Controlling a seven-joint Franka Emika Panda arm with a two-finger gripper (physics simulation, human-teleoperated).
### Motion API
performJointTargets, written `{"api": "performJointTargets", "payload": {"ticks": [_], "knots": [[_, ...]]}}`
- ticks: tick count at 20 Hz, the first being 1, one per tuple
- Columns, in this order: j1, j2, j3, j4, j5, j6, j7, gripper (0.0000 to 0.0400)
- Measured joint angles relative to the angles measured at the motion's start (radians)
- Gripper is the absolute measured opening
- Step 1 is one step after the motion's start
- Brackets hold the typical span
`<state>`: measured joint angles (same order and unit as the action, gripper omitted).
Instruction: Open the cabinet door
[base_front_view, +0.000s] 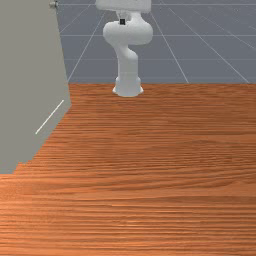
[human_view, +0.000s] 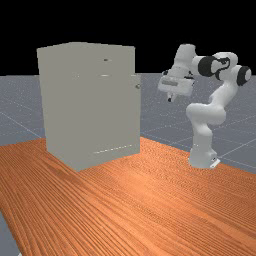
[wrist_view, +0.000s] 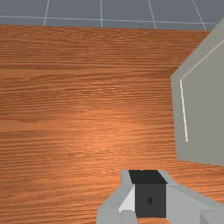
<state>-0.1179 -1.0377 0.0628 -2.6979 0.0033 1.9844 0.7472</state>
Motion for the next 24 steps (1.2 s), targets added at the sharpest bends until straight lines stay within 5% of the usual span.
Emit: {"api": "performJointTargets", "payload": {"ticks": [4,9,15,16,18,20,24], "knots": [[-0.067,-0.154,0.003,-0.012,-0.070,-0.125,0.021,0.0000],[-0.177,-0.244,-0.054,0.004,-0.164,-0.143,0.032,0.0000],[-0.316,-0.225,-0.228,0.032,-0.256,0.220,0.085,0.0000],[-0.342,-0.209,-0.239,0.021,-0.269,0.328,0.118,0.0157],[-0.385,-0.185,-0.235,-0.051,-0.279,0.552,0.198,0.0310],[-0.404,-0.174,-0.227,-0.098,-0.281,0.700,0.243,0.0367],[-0.393,-0.134,-0.261,-0.134,-0.271,0.875,0.263,0.0396]]}}
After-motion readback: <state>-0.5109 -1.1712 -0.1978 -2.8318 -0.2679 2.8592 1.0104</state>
